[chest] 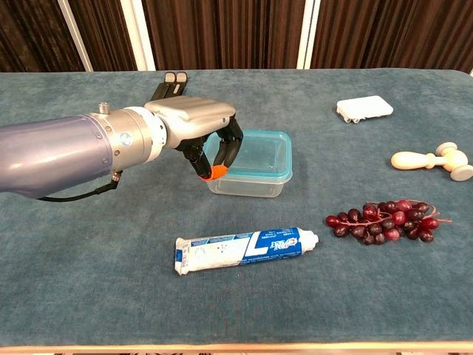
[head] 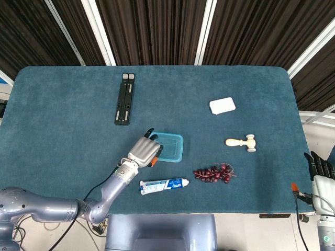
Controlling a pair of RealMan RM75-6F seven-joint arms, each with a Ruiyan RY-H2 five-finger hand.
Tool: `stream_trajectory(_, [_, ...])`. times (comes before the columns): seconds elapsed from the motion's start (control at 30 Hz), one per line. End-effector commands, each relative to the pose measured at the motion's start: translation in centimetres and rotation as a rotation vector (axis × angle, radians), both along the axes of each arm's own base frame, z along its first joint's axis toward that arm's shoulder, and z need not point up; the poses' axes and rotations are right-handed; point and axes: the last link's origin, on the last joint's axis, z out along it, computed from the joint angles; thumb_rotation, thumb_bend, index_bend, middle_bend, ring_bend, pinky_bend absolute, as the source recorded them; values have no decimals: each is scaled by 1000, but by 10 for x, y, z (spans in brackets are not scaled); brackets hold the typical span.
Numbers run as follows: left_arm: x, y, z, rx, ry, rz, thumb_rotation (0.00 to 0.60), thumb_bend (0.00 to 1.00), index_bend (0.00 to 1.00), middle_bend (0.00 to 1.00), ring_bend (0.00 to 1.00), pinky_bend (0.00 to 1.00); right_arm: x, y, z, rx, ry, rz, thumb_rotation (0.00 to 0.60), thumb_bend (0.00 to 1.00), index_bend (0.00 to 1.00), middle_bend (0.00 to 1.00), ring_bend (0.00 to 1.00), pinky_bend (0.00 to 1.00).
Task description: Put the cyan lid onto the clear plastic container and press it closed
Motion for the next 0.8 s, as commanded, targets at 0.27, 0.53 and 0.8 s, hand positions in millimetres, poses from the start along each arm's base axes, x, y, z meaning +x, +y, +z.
stream_trajectory(0.27, [-4, 2, -3, -4, 8, 5, 600, 545, 624, 549, 174, 33, 0, 0, 0, 1, -1, 0, 600, 363, 36, 0, 0, 0])
stream_trajectory(0.53, [-6, 3, -6, -9, 9, 13, 600, 545, 624, 550, 174, 33, 0, 0, 0, 0, -1, 0, 600, 363, 35, 0, 0, 0])
stream_trajectory(0.8, [4, 6, 6, 19, -40, 0, 600, 545, 625, 550, 174, 33, 0, 0, 0, 2, -2, 0, 600, 362, 36, 0, 0, 0])
